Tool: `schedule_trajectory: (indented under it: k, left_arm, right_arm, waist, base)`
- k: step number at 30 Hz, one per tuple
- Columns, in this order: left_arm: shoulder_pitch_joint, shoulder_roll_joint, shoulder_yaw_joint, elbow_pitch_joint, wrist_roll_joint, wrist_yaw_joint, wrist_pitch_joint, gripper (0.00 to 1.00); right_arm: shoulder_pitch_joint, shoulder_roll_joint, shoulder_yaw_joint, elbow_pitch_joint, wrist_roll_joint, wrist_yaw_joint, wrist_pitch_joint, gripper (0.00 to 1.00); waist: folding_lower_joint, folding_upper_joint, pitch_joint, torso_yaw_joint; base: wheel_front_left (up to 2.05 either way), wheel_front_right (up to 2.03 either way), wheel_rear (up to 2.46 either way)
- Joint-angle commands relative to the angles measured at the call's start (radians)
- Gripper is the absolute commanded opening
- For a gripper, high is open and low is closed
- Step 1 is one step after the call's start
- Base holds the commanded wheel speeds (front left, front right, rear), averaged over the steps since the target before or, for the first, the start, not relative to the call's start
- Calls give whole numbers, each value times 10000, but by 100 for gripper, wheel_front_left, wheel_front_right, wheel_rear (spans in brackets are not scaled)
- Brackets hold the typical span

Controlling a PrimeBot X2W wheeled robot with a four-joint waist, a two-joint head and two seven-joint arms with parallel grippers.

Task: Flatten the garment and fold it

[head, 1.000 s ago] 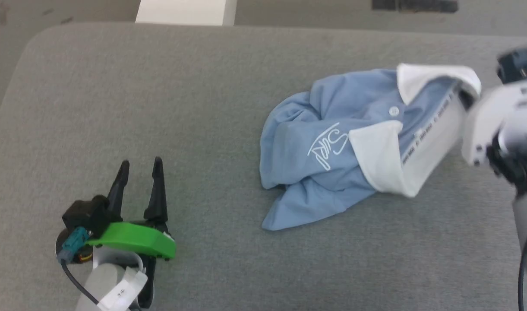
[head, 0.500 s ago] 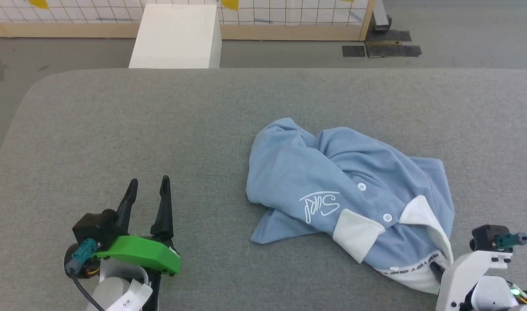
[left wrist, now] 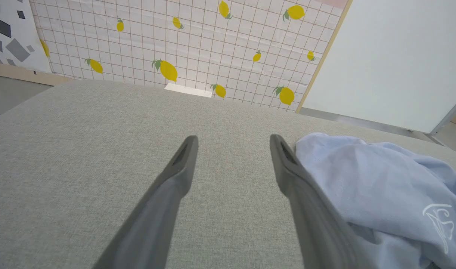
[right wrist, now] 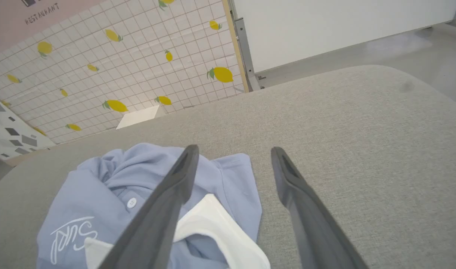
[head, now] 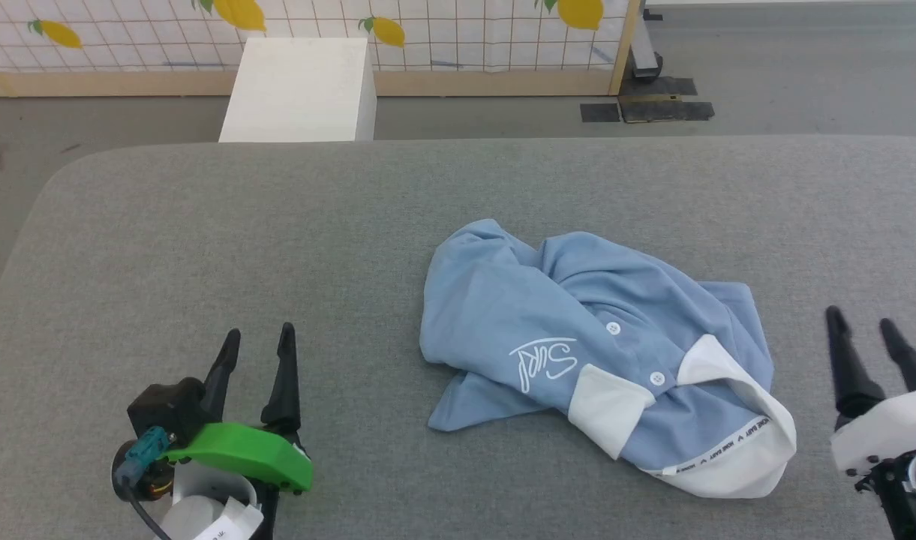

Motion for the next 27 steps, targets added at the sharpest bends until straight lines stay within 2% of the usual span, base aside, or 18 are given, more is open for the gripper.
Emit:
schedule_trajectory:
  k: [1, 5, 8, 10, 15, 19, 23, 27]
  left_arm:
    - [139, 16, -36, -33, -97, 43, 73, 100]
    - [5, -59, -334, -37, -148, 7, 520, 100]
    - [-441, -167, -925, -144, -156, -69, 1529, 100]
    - [-857, -217, -1485, -264, -120, -133, 2573, 100]
    - [-1625, -302, -2914, -274, -233, -227, 6225, 100]
    - [-2087, -295, -3702, -143, -161, -247, 8417, 100]
    - [-2601, -257, -4122, 154, 57, -250, 9309, 100]
    - [-3078, -257, -4366, 836, 284, -219, 9687, 100]
  right_arm:
    - [-153, 18, -115, 59, 57, 35, -279, 100]
    - [-179, 20, -272, 283, -96, 35, -541, 100]
    - [-193, 20, -427, 374, -246, 35, -532, 100]
    - [-240, 21, -509, 434, -344, 35, -515, 100]
    - [-322, 21, -527, 645, -309, 35, -411, 100]
    - [-440, 21, -453, 788, -258, 35, -428, 100]
    - [-522, 21, -396, 831, -178, 35, -473, 100]
    - [-566, 21, -385, 878, -105, 35, -515, 100]
  waist:
    - [1, -1, -31, -47]
    - [1, -1, -41, -30]
    - [1, -1, 39, 99]
    - [1, -1, 95, 190]
    - [1, -1, 182, 308]
    - [1, -1, 338, 254]
    - [1, -1, 580, 120]
    - [1, -1, 857, -34]
  base:
    - [0, 0, 0]
    - [0, 0, 0]
    - [0, 0, 0]
    - [0, 0, 0]
    - [0, 0, 0]
    - [0, 0, 0]
    - [0, 0, 0]
    - [0, 0, 0]
